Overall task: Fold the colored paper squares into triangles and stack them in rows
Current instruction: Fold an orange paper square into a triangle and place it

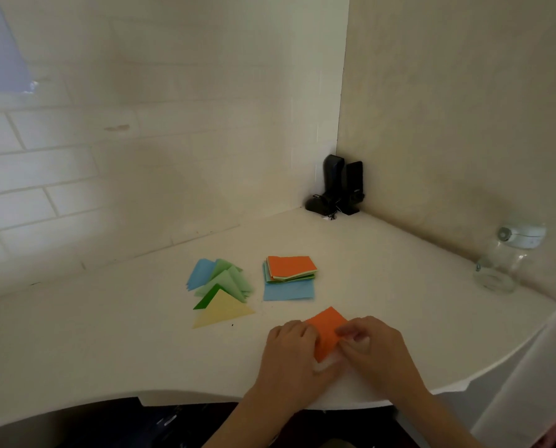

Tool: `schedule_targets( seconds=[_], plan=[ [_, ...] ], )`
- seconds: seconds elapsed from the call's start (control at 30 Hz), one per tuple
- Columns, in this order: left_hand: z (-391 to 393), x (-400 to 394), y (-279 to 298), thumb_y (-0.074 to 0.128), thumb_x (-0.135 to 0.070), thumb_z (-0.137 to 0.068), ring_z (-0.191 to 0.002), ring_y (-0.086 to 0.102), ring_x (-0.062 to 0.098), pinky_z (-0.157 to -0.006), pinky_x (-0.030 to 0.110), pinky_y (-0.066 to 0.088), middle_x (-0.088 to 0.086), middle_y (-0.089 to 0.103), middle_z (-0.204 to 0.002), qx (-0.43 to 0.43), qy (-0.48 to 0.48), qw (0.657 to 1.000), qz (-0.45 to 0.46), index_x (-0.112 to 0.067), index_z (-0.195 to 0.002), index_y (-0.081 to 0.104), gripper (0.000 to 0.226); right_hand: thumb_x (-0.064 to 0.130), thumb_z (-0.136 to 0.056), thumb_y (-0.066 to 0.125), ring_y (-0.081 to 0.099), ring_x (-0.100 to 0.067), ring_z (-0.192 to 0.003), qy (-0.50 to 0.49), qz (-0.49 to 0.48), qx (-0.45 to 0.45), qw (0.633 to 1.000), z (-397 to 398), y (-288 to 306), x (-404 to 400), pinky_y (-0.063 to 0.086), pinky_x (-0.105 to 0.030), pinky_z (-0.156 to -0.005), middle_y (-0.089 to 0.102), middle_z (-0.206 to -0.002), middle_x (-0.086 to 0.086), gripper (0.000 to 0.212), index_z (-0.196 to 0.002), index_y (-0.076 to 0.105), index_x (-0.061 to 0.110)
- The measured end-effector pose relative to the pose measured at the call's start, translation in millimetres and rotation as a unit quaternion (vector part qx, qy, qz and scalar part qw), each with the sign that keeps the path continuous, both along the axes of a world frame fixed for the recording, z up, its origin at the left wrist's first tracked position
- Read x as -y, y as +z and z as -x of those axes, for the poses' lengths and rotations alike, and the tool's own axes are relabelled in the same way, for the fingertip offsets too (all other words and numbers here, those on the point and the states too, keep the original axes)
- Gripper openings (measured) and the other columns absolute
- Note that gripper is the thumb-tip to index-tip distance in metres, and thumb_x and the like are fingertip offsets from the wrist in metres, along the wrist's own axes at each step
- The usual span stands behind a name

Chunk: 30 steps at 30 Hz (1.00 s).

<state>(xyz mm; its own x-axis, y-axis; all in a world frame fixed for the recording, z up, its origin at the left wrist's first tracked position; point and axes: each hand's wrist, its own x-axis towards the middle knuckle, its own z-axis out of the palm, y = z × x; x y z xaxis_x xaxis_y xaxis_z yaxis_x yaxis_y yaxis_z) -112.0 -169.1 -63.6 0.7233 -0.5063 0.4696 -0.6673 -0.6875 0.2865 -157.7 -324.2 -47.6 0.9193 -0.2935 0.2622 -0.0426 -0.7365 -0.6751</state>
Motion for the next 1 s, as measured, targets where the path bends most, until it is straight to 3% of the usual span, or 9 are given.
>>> schedule_targets(
  seconds=[0.13,0.23,0.4,0.57,0.77,0.87,1.0],
  plan=[
    [-4.4,-4.5,-4.0,0.051,-0.040,-0.076,-0.080,0.055,0.011,-0.071,0.025,0.043,-0.013,0.061,-0.081,-0.002,-0.002,1.000,-0.003,-0.027,-0.077,0.058,0.015,0.049,-0.064,0.055,0.054,0.001,-0.067,0.023,0.026,0.037,0.999,0.4,-1.2,-6.5,0.046,-0.028,-0.065,0.053,-0.066,0.018,0.005,-0.063,0.056,0.053],
    [-9.6,-10.8,-3.6,0.049,-0.034,-0.076,-0.081,0.055,0.010,-0.068,0.022,0.041,-0.017,0.066,-0.086,0.012,0.000,1.000,-0.013,-0.030,-0.078,0.069,0.021,0.060,-0.064,0.050,0.050,0.002,-0.073,0.033,0.067,0.020,0.997,-5.5,-2.0,-2.9,0.041,-0.029,-0.070,0.046,-0.077,0.017,0.023,-0.078,0.065,0.049],
    [-26.6,-31.2,-4.2,0.074,-0.025,-0.070,-0.079,0.054,0.013,-0.066,0.024,0.034,-0.016,0.066,-0.084,0.000,0.032,0.999,0.003,-0.032,-0.076,0.073,0.010,0.047,-0.083,0.059,0.039,-0.002,-0.090,0.032,0.142,-0.075,0.986,-15.5,-1.2,3.2,0.024,-0.027,-0.077,0.038,-0.089,0.016,0.014,-0.095,0.067,0.047],
    [-34.9,-43.1,1.8,0.065,-0.038,-0.081,-0.095,0.039,0.006,-0.075,0.022,0.019,-0.019,0.061,-0.095,-0.067,0.086,0.994,0.030,-0.032,-0.085,0.072,0.010,0.050,-0.082,0.060,0.042,0.000,-0.090,0.007,0.104,-0.076,0.992,-20.4,-5.3,-0.2,0.024,-0.028,-0.080,0.040,-0.088,0.021,0.014,-0.090,0.068,0.042],
    [-38.2,-34.8,-3.4,0.062,-0.046,-0.081,-0.094,0.041,0.009,-0.075,0.024,0.025,-0.014,0.054,-0.094,-0.076,0.117,0.989,0.055,-0.030,-0.084,0.067,0.017,0.049,-0.084,0.057,0.050,-0.002,-0.092,-0.025,0.082,-0.097,0.992,-24.8,-5.6,-4.3,0.029,-0.031,-0.090,0.052,-0.096,0.015,0.010,-0.085,0.062,0.040],
    [-38.4,-26.2,-8.0,0.060,-0.053,-0.078,-0.090,0.042,0.011,-0.075,0.026,0.029,-0.011,0.051,-0.088,-0.055,0.143,0.987,0.044,-0.027,-0.078,0.064,0.027,0.059,-0.082,0.054,0.052,-0.004,-0.092,-0.058,0.100,-0.095,0.989,-28.0,-7.2,-8.5,0.028,-0.030,-0.087,0.053,-0.094,0.016,0.024,-0.084,0.064,0.037],
    [-38.9,-15.6,-10.1,0.038,-0.074,-0.072,-0.079,0.044,0.015,-0.068,0.031,0.038,-0.008,0.049,-0.077,-0.013,0.185,0.983,0.012,-0.027,-0.065,0.058,0.052,0.072,-0.074,0.051,0.052,-0.004,-0.085,-0.093,0.130,-0.076,0.984,-31.6,-11.1,-14.2,0.029,-0.030,-0.080,0.051,-0.085,0.015,0.038,-0.068,0.057,0.034]
  ],
)
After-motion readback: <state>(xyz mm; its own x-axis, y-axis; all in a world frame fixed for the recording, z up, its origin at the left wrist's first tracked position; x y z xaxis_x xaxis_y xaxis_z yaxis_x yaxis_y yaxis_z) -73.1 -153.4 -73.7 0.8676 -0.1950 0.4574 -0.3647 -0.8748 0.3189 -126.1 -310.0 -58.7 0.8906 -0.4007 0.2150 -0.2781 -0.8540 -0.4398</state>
